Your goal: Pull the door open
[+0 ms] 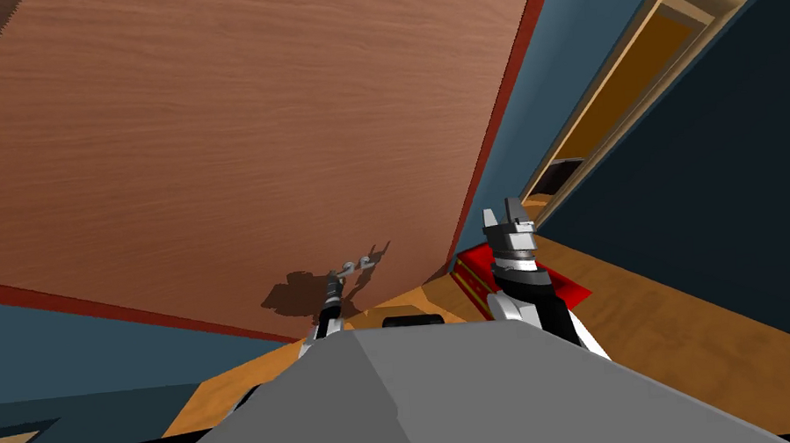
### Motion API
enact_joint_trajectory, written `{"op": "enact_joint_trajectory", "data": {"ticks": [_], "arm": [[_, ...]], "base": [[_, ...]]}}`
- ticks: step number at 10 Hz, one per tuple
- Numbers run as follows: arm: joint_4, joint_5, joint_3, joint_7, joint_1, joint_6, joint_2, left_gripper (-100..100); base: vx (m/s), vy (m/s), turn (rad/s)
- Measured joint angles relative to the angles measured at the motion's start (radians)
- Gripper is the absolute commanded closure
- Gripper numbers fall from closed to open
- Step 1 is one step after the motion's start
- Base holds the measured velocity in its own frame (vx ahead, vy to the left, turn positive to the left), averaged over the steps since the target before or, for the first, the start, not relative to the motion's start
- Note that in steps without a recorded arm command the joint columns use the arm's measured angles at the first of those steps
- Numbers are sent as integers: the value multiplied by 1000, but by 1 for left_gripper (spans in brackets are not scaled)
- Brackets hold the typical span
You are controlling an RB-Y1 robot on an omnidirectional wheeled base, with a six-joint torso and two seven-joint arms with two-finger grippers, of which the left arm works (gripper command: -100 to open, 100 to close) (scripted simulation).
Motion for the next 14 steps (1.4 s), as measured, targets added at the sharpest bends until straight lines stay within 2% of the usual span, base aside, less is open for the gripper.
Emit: {"op": "enact_joint_trajectory", "data": {"ticks": [1,2,4,8,9,10,11,12,13,14], "arm": [[63,-4,-7,4,-47,-25,2,-100],[75,-4,-8,6,-54,-38,3,100],[66,-4,-7,4,-47,-25,0,100],[64,-5,-9,3,-48,-24,0,100],[50,-1,-3,3,-33,-17,7,100],[83,1,1,11,-35,-35,22,100],[56,4,7,13,-6,-31,29,100],[-30,8,14,7,47,15,29,100],[7,11,20,9,20,2,42,-100],[14,7,14,13,14,-10,43,-100]], "base": [[48,-28,-9],[0,0,0],[-17,7,-8],[-29,19,27],[-161,65,92],[-190,14,34],[-166,-20,51],[-101,-17,109],[-142,-53,-67],[-210,-78,-83]]}}
